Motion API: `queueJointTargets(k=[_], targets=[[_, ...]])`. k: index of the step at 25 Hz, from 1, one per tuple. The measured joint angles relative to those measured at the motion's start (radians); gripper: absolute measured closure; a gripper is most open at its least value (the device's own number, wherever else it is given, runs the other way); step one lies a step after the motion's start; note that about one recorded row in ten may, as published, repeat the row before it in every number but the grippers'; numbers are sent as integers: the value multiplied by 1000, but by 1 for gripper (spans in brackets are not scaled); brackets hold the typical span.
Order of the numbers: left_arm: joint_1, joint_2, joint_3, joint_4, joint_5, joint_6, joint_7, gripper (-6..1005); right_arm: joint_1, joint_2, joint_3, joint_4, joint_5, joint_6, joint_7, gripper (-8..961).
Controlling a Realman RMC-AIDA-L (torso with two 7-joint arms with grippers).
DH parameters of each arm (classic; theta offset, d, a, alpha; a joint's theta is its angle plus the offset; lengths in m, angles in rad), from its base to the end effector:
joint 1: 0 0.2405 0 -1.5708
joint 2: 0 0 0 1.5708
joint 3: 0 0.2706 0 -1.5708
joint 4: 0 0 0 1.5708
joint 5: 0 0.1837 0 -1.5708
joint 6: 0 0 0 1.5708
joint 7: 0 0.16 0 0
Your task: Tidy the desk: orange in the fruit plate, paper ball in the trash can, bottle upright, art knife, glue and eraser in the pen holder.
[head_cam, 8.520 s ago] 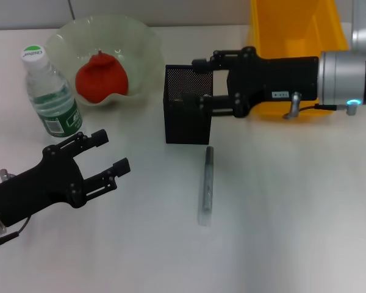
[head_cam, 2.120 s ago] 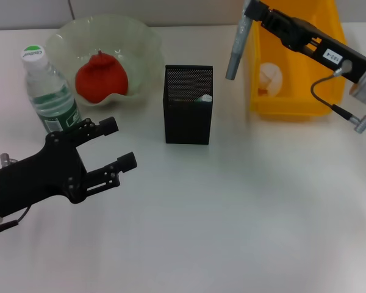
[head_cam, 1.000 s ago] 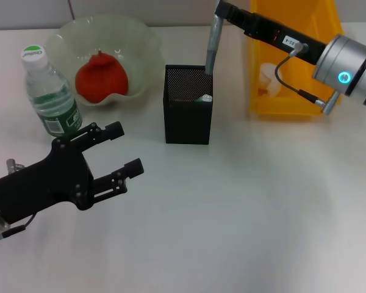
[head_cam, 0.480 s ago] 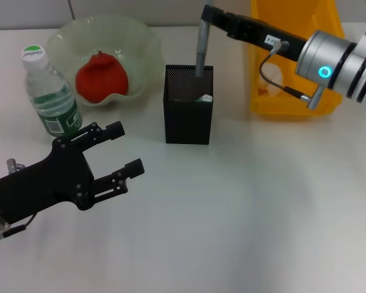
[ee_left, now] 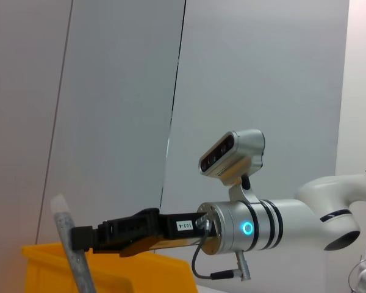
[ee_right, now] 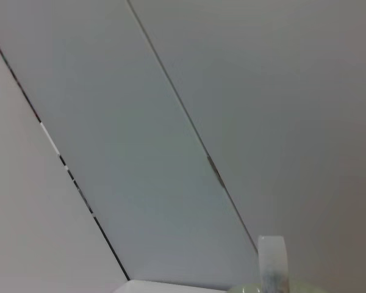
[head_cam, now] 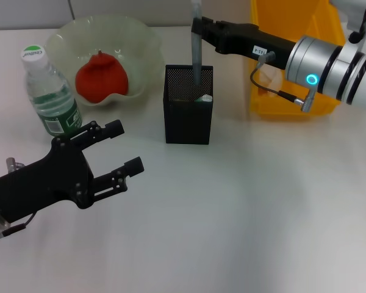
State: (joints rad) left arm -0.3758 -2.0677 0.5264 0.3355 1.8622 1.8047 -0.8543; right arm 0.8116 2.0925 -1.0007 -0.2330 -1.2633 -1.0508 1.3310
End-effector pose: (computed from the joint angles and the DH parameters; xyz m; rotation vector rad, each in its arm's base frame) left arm -0.2672 0.2473 -0.0228 -2.5155 -0.3731 -1.1509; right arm 0.1752 0.4128 -0.0662 -2.3308 0.9349 1.0111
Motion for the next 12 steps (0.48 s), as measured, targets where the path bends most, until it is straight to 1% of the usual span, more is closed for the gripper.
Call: queueJointTargets(k=[6, 8, 11, 12], targets=[[-1, 0, -2, -7, 0, 2, 0, 224, -8, 0, 0, 18, 1, -14, -165, 833], [-2, 0, -2, -7, 0, 3, 0, 224, -8, 0, -1, 23, 1, -19, -188, 833], [-1, 0, -1, -7, -1, 5, 0, 224, -10, 0, -1, 42, 1, -64, -275, 833], [-1, 0, -1, -7, -1, 5, 0, 224, -10, 0, -1, 42, 1, -64, -275, 833]])
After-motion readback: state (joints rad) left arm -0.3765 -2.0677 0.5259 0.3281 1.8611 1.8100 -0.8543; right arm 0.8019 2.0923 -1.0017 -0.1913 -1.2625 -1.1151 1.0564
